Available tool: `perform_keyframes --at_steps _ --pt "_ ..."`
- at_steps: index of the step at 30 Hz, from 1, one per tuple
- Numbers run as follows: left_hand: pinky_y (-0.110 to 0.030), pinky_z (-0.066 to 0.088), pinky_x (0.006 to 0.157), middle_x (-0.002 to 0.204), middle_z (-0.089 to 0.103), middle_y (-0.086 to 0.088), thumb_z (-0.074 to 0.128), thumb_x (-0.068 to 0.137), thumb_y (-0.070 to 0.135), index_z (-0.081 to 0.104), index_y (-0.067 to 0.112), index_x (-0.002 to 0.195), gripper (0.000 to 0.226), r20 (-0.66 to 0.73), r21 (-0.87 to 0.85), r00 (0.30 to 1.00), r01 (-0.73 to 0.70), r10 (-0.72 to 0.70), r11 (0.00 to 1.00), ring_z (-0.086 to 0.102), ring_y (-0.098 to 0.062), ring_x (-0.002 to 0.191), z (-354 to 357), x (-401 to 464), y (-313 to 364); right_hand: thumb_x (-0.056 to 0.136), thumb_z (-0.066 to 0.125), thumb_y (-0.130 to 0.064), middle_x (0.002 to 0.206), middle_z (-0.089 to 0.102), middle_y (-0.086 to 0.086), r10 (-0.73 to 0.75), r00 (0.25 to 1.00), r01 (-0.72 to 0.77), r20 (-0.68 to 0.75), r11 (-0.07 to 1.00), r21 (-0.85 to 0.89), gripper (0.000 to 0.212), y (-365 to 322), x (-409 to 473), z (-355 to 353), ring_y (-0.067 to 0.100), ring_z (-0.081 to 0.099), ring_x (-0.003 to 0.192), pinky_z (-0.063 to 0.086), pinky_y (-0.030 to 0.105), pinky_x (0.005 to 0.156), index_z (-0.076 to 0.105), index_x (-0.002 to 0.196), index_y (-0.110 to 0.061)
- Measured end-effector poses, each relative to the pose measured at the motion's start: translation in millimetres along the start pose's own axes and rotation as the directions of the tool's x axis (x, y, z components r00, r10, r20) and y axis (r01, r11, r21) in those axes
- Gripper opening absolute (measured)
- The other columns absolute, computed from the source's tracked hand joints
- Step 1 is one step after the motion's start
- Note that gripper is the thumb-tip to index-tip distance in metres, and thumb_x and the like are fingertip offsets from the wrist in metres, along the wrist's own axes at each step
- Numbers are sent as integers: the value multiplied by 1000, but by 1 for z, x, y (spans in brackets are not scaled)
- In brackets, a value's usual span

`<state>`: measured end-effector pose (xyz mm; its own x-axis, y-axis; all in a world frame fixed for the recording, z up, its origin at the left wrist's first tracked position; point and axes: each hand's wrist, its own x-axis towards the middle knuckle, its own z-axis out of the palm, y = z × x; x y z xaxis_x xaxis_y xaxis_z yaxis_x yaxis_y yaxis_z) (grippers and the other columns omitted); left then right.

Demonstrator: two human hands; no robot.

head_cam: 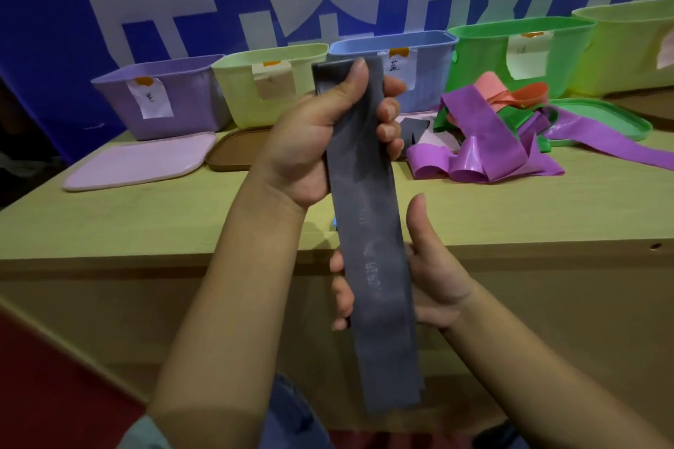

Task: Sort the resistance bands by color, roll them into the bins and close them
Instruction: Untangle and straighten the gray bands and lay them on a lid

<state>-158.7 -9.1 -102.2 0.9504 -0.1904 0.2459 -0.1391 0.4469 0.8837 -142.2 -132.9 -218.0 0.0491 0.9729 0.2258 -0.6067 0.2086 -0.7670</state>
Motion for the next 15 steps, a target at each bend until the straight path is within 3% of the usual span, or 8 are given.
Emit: perform_keyframes --at_steps 7,9,11,13,15 --pt "-25 52 59 67 56 -1 40 93 31 65 4 90 37 82 -73 996 41 -35 996 55 -9 57 -2 3 4 79 22 -76 108 66 14 -52 987 57 -155 998 32 89 0 3 3 21 63 101 48 39 96 59 114 -3" --pt "-25 52 59 67 56 -1 42 91 31 66 4 88 36 82 -87 996 37 -30 996 55 -9 56 -4 3 6 80 25 -70 111 68 11 -173 905 110 -390 978 -178 79 4 0 6 20 65 103 48 36 96 61 115 -9" --pt "-25 52 59 68 56 -1 39 95 31 64 4 90 37 90 -82 996 23 -16 996 55 -9 57 -7 2 10 83 36 -65 111 69 5 -385 745 135 -544 887 -442 59 12 -5 2 19 64 106 50 33 93 63 109 -21" --pt "-25 51 59 69 55 -1 32 100 30 63 5 91 42 87 -63 996 4 1 998 55 -9 58 -9 1 13 90 41 -58 103 68 2 -572 649 110 -501 723 -682 45 19 -10 -3 18 64 100 53 31 85 65 103 -22" --pt "-25 51 58 69 55 -1 30 101 30 65 6 89 45 69 -40 998 -6 9 999 54 -9 58 -8 1 15 90 50 -50 91 66 -5 -678 609 91 -411 574 -814 37 23 -14 -7 12 61 87 48 25 76 67 96 -18"
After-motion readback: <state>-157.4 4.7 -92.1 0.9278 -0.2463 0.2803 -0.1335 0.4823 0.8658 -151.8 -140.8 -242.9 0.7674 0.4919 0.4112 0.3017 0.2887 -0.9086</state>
